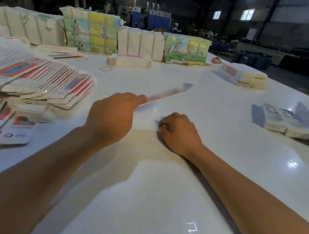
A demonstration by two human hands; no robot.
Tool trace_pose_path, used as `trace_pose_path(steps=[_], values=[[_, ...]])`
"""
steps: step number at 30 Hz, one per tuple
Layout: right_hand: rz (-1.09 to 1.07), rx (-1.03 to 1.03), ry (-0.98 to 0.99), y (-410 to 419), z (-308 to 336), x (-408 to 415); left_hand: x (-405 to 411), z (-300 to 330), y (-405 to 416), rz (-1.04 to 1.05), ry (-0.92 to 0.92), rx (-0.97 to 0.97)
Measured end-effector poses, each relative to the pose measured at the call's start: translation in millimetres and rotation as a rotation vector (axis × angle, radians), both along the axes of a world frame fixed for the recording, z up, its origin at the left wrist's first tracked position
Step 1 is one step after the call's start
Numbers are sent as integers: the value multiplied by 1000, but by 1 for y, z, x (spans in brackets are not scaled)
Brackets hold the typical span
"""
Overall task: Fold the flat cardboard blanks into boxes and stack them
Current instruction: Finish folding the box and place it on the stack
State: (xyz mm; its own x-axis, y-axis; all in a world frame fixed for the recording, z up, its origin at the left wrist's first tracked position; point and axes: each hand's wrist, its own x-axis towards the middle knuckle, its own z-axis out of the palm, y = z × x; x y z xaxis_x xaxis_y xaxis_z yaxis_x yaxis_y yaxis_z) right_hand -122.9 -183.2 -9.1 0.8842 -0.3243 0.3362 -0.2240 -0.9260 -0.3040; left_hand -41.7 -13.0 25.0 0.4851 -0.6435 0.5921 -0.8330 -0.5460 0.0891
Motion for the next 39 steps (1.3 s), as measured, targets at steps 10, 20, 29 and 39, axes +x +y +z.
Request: trace_pose_path(steps=[10,20,29,39], values=[[18,1535,-545,-19,19,-11,12,-36,5,-174,97,38],[147,1348,-335,-5,20,-19,8,-29,1,-60,-33,211],[187,1143,-386,-1,15,-20,-1,-20,-2,-32,-41,100],[70,683,-671,16,15,-27,6,-16,7,3,12,-65]])
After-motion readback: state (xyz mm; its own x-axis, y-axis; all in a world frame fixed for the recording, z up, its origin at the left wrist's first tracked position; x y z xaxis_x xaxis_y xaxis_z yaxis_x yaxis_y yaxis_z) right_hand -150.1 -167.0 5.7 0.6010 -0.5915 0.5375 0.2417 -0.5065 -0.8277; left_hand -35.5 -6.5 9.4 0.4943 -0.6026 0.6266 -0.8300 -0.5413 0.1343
